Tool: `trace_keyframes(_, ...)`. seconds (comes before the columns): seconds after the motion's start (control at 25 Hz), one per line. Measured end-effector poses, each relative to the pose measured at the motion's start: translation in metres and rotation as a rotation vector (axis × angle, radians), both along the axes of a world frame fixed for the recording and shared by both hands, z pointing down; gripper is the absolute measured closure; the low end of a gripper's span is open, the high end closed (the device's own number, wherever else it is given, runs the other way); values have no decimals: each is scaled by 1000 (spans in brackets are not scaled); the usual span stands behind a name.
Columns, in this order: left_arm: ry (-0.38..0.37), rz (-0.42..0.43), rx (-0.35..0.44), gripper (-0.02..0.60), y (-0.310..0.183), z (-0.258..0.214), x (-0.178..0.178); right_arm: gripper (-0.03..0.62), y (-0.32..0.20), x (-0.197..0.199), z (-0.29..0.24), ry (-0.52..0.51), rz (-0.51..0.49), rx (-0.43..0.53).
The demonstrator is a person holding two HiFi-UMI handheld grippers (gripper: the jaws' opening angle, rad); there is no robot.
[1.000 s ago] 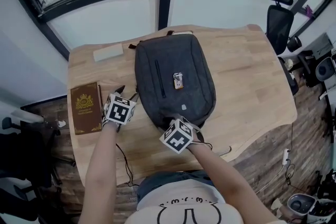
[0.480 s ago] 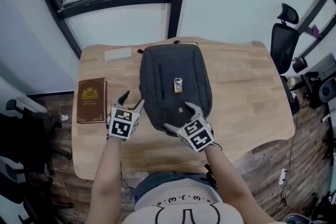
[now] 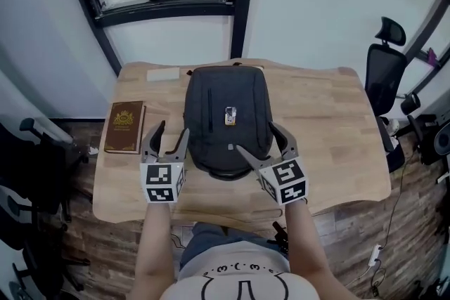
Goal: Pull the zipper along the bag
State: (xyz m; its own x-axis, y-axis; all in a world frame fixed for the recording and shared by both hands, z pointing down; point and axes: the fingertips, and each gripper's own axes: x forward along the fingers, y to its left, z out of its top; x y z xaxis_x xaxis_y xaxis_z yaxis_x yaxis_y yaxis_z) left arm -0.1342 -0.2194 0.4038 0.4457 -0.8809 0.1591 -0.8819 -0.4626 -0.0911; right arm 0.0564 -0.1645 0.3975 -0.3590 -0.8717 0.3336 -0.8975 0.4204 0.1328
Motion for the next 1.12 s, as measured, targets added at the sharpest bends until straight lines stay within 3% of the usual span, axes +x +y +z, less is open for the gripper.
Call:
trace_keyframes(0.04,8,-20,21,348,7,-10,0,212,4,7,-11,-4,16,36)
trace_keyframes(0.12,14,-69,71,560,22,-30,1,504,14,21,-34,-22,55,113)
trace_keyframes(0.16,23,-86,96,561,29,-40,2,542,20,28,-44,-37,62,144)
trace_keyframes(0.28,57,-114,163,565,51,-68,8,543,36,40,-66,-61,54,206)
trace_keyframes(0.48,44,-129,238,565,76,-102,15,543,54,53,-94,-71,74,280)
trace_keyframes(0.72,13,-66,293,566,82,-138,27,543,63,68,-134,-134,141,358)
trace_keyframes(1.12,45,-1,414,565,115,-197,31,542,101,69,-187,-121,100,509)
